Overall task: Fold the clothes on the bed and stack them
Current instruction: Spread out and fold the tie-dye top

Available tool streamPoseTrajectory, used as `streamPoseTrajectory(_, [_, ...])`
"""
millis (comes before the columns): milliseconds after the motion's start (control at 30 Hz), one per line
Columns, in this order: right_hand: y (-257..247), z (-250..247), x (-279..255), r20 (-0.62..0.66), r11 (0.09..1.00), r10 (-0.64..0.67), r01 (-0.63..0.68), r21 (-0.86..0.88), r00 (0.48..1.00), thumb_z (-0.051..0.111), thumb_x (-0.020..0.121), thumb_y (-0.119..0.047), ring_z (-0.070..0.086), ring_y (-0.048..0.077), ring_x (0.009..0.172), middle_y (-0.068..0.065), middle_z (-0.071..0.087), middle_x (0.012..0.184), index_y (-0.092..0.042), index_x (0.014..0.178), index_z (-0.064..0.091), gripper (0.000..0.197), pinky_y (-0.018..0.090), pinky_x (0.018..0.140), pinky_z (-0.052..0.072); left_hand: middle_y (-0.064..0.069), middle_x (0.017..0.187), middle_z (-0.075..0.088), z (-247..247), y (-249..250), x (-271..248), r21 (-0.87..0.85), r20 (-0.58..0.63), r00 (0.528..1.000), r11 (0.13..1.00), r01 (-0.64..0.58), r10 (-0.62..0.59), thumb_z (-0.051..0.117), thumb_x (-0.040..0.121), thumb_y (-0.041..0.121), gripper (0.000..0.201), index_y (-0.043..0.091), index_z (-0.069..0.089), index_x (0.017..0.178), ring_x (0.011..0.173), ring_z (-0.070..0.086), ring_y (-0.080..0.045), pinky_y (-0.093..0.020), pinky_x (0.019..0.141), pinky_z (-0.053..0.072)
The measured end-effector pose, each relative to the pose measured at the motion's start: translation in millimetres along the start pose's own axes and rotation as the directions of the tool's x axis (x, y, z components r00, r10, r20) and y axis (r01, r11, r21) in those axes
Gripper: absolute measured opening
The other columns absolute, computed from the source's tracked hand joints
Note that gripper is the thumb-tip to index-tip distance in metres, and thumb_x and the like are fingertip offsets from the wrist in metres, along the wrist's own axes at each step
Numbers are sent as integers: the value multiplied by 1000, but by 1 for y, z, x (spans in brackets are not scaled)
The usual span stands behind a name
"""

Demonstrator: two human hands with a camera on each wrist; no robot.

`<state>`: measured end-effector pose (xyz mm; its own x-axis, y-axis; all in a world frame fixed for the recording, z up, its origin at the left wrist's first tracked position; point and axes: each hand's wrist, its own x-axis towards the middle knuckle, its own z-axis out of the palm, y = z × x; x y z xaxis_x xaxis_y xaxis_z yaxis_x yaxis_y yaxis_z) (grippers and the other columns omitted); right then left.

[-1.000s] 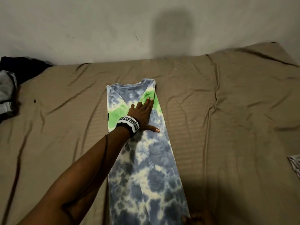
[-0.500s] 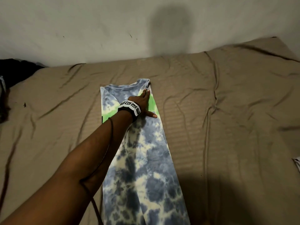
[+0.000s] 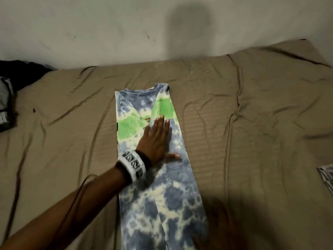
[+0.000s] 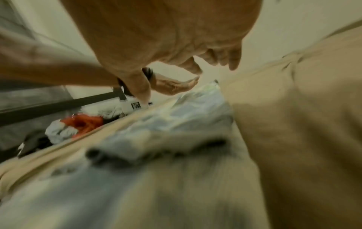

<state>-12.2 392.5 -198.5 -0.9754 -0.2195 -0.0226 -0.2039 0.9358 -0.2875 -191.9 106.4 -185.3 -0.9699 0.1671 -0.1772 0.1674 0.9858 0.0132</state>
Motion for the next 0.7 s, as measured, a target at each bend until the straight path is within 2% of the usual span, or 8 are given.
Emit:
streamPoseTrajectory(67, [-38,12,2,135,984,-179,180,8,974,42,83,-79,46,43,137,24,50,147,-5,141,56,95,48,93,44,-20,167,-11,26,7,-41,9,41,998,998,-55,55,12,67,102,138,3,-9,160,155,-6,-39,-62,121,11])
streamPoseTrajectory(133, [-41,36,-7,218,966,-256,259,16,942,48,80,-83,37,40,145,17,33,161,-12,150,46,99,50,104,37,-17,166,-18,52,-2,-59,24,129,991,999,-36,33,15,65,105,140,5,-13,159,154,-14,-37,-64,123,4])
streamPoseTrajectory(300, [-27,57,-18,221,952,-302,279,128,927,49,83,-83,17,34,154,12,16,167,-17,158,29,102,50,117,23,-22,163,-26,60,-8,-61,27,240,970,999,26,-32,2,60,106,141,7,-20,158,152,-22,-41,-65,120,-8])
streamPoseTrajectory(400, [-9,46,-15,239,919,-373,321,229,897,41,92,-78,-7,24,156,3,-9,169,-24,162,6,95,44,123,10,-31,163,-16,43,7,-80,-86,279,949,981,174,-144,-11,53,105,145,8,-13,160,152,-11,-50,-70,118,-3])
streamPoseTrajectory(500, [26,27,-11,267,880,-449,370,299,853,49,101,-45,4,17,156,-5,-7,169,-28,161,14,71,42,123,22,-20,168,-10,37,10,-144,-267,291,935,921,283,-203,-15,54,103,139,13,-16,160,156,-6,-37,-63,120,-1])
streamPoseTrajectory(567, [50,21,-12,246,908,-415,382,171,876,56,90,-17,25,28,152,4,0,169,-27,161,19,81,42,119,32,-12,169,-10,46,9,-211,-313,222,954,913,264,-200,-3,63,104,130,19,-12,161,157,-7,-30,-57,123,4])
streamPoseTrajectory(600, [59,19,-12,266,923,-385,370,108,884,56,87,-15,29,31,150,4,-1,168,-31,160,15,86,41,118,32,-9,168,-15,53,7,-245,-317,222,959,917,241,-175,8,63,105,130,22,-13,161,156,-11,-29,-54,124,5])
streamPoseTrajectory(700, [68,11,-14,340,926,-372,372,68,864,60,90,-38,20,29,153,1,-8,168,-42,159,-3,94,41,116,29,-7,163,-30,79,8,-329,-283,288,955,947,150,-65,39,55,105,142,27,-21,158,152,-24,-30,-49,124,5])
